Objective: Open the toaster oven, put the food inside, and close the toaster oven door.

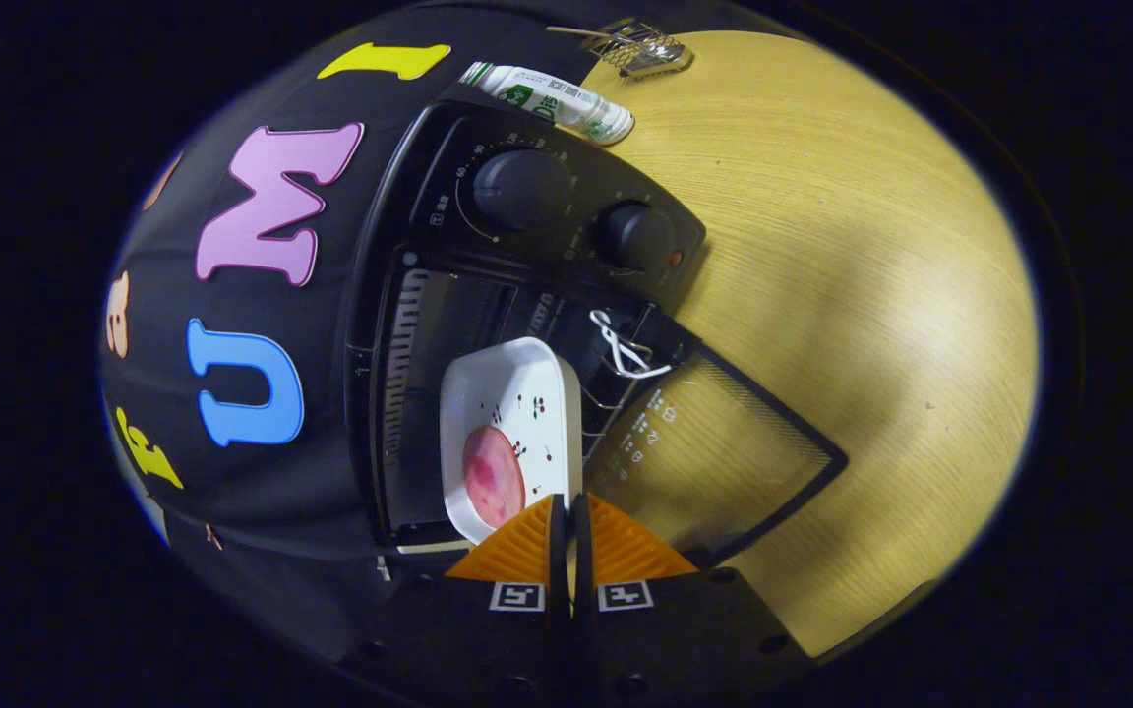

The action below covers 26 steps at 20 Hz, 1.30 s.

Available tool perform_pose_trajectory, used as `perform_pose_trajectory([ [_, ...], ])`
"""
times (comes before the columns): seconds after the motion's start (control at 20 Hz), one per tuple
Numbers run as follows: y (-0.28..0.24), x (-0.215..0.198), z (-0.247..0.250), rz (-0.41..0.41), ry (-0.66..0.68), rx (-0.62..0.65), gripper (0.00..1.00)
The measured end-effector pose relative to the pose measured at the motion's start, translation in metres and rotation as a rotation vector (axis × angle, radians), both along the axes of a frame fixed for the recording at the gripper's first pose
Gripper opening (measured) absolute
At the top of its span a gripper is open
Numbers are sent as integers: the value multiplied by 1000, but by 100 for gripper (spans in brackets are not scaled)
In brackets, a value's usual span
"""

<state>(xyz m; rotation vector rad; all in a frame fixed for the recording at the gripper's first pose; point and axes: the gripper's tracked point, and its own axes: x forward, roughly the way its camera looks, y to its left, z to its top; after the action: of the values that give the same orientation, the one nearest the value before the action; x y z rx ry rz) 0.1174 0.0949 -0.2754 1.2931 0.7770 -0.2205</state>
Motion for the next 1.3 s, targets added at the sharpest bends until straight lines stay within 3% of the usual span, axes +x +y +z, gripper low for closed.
perform_pose_trajectory([
  [0.35, -13, 48, -13, -140, -8, -91, 5],
  [0.55, -11, 54, -5, -157, -65, -117, 12],
  [0.65, -5, 53, 0, -132, -94, -101, 24],
  [0.9, 21, 17, 18, 4, -110, -96, 97],
  [1.15, 24, -23, 44, 117, -148, -220, 98],
  [1.3, 20, -44, 55, 207, -169, -363, 98],
])
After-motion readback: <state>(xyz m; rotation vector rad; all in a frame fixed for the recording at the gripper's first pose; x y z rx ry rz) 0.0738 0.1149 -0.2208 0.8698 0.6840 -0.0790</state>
